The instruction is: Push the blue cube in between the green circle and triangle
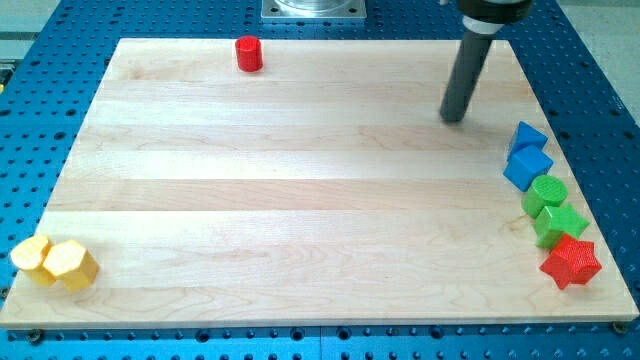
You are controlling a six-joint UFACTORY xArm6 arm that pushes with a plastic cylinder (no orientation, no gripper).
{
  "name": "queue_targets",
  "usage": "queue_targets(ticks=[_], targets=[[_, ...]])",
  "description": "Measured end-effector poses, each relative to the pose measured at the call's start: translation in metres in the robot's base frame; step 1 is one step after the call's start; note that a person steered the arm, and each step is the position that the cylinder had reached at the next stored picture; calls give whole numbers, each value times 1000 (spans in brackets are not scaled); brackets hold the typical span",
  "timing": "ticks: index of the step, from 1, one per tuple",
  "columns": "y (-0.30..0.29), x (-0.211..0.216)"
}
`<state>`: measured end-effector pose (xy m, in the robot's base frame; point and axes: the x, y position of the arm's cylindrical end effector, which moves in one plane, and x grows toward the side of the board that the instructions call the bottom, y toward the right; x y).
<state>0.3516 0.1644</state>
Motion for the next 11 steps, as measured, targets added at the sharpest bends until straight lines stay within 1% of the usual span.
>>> queue_targets(ticks=[2,3,4,6,7,11], targets=[[-56,-19],[-58,10],[-25,39],[1,95],[26,113],[44,104]])
